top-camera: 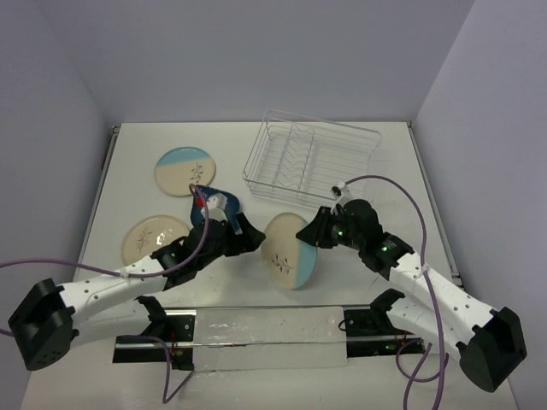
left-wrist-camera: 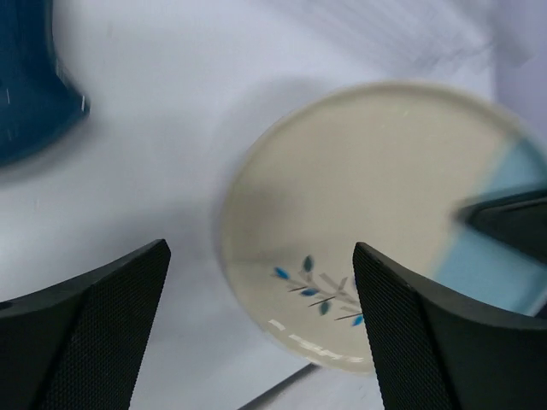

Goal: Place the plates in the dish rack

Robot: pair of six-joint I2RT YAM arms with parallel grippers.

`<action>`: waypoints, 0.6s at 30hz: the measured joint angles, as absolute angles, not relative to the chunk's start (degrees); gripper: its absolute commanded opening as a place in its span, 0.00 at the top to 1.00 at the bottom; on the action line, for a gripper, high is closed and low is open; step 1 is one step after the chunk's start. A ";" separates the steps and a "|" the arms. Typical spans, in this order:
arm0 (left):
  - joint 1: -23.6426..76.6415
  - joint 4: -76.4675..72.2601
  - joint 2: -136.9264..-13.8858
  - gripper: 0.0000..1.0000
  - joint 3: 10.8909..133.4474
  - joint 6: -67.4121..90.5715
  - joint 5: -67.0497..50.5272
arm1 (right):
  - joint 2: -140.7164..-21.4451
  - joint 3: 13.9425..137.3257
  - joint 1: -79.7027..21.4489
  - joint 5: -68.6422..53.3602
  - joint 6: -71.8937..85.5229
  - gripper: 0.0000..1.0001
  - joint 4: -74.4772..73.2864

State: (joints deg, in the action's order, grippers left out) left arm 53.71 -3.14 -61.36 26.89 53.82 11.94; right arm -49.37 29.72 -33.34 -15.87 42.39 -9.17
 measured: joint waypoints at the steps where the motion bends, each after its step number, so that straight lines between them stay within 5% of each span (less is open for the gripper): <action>1: 53.69 -2.30 -59.78 0.01 28.50 53.37 13.71 | -48.99 31.21 -33.34 -15.10 41.12 1.00 -10.15; 10: 46.82 2.18 -50.44 0.01 39.28 48.31 25.43 | -53.21 56.28 -33.34 -16.59 28.18 1.00 -13.35; 18: 38.24 2.62 -51.29 0.01 39.99 42.76 24.57 | -69.25 81.60 -31.92 -20.19 5.69 1.00 -16.15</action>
